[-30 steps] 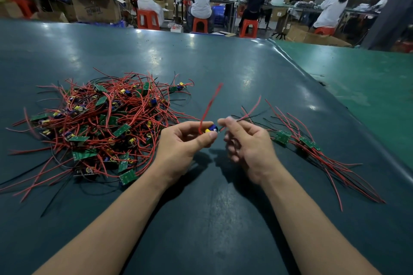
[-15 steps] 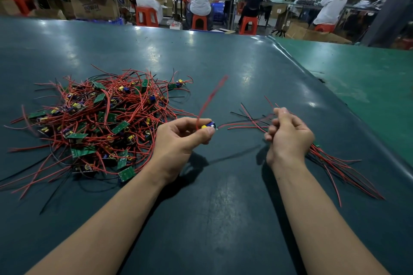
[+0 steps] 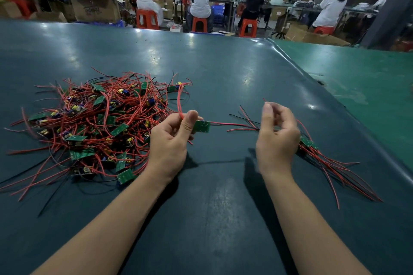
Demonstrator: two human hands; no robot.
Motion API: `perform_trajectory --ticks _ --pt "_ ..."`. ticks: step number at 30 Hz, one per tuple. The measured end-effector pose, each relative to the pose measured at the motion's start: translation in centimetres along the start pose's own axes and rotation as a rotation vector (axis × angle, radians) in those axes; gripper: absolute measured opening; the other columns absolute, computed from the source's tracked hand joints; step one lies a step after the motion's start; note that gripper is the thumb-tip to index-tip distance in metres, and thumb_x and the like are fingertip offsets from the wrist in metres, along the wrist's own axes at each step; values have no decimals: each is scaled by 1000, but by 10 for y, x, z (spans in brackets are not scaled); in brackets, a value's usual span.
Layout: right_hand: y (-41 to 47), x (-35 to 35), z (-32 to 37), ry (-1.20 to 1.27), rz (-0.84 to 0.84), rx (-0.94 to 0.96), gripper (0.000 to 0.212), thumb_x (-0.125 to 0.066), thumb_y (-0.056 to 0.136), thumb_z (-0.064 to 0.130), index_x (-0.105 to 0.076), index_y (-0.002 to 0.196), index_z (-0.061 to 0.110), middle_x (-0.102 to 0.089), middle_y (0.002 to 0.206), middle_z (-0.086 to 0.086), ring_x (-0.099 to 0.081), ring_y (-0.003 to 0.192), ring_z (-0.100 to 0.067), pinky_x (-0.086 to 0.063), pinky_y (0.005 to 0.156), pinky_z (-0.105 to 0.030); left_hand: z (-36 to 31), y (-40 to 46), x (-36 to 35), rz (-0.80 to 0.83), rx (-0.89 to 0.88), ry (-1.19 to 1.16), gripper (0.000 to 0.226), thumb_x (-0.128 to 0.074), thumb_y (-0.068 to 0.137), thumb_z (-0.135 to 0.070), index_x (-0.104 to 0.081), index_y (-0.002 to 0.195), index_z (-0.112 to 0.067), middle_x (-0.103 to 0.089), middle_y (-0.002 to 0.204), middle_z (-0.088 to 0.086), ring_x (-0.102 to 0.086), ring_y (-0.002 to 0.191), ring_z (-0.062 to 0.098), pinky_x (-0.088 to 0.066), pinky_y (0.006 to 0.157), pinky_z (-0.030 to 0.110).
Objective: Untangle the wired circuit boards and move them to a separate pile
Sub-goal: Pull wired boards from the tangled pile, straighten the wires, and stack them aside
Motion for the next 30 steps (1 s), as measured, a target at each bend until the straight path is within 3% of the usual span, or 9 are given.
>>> perform_trajectory --ticks 4,7,9,11,13,17,22,24,30 --pt "-12 -7 11 -272 106 237 28 -59 94 34 -76 81 16 -69 76 6 -59 81 -13 -43 80 -33 -6 1 -3 -1 75 -285 29 -55 86 -36 -58 85 -7 -70 70 2 -69 62 20 -58 60 30" --pt "-3 -7 7 173 261 -216 33 -60 97 33 -76 77 12 -62 54 4 -55 49 -10 -45 52 -22 -9 1 -3 8 237 -440 34 -51 93 -38 -56 76 -9 -57 53 7 -49 36 14 -41 39 21" --pt "-6 -12 5 421 519 -557 37 -61 92 41 -77 80 10 -57 50 -2 -46 37 -12 -35 38 -19 -8 0 -5 71 332 -470 42 -48 93 -44 -56 73 -8 -46 43 4 -37 30 10 -32 38 18" --pt "-17 -18 7 416 785 -666 42 -65 80 52 -79 86 12 -58 53 -4 -43 39 -11 -31 36 -18 -7 -3 -8 140 345 -409 46 -50 87 -49 -59 67 -9 -42 39 4 -35 29 12 -30 38 17" --pt "-29 -26 11 426 908 -641 39 -68 74 50 -79 87 15 -59 55 -4 -42 41 -10 -32 36 -16 -6 -7 -12 215 322 -260 46 -51 84 -51 -63 61 -13 -46 41 5 -37 29 12 -27 37 15" --pt "-37 -33 9 438 836 -582 13 -71 82 25 -77 72 20 -54 50 1 -39 39 -7 -28 36 -16 -2 -12 -17 295 309 -97 51 -53 80 -55 -66 54 -12 -46 45 9 -34 28 10 -27 33 11" --pt "-36 -34 5 480 822 -623 20 -74 72 34 -67 63 17 -49 48 2 -34 35 -6 -24 35 -13 -2 -14 -19 359 281 -16 53 -52 79 -56 -66 53 -12 -45 42 5 -35 30 9 -25 34 13" --pt "-36 -35 4 474 814 -607 23 -71 80 27 -63 62 16 -47 47 2 -33 34 -5 -23 36 -12 -3 -15 -20 409 271 -19 50 -52 81 -54 -68 57 -13 -45 45 6 -36 32 12 -27 35 15" --pt "-36 -33 3 494 888 -664 18 -62 92 21 -74 98 10 -45 51 4 -28 39 -5 -21 37 -13 -5 -18 -19 451 216 -3 31 -54 97 -16 -71 71 -12 -44 55 13 -36 42 17 -27 40 20"
Point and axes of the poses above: each hand's wrist, its own y-axis towards the middle knuckle, its own x-axis out of the back of the hand, z = x × y, the point moved 3 cm from there along y, towards the middle knuckle
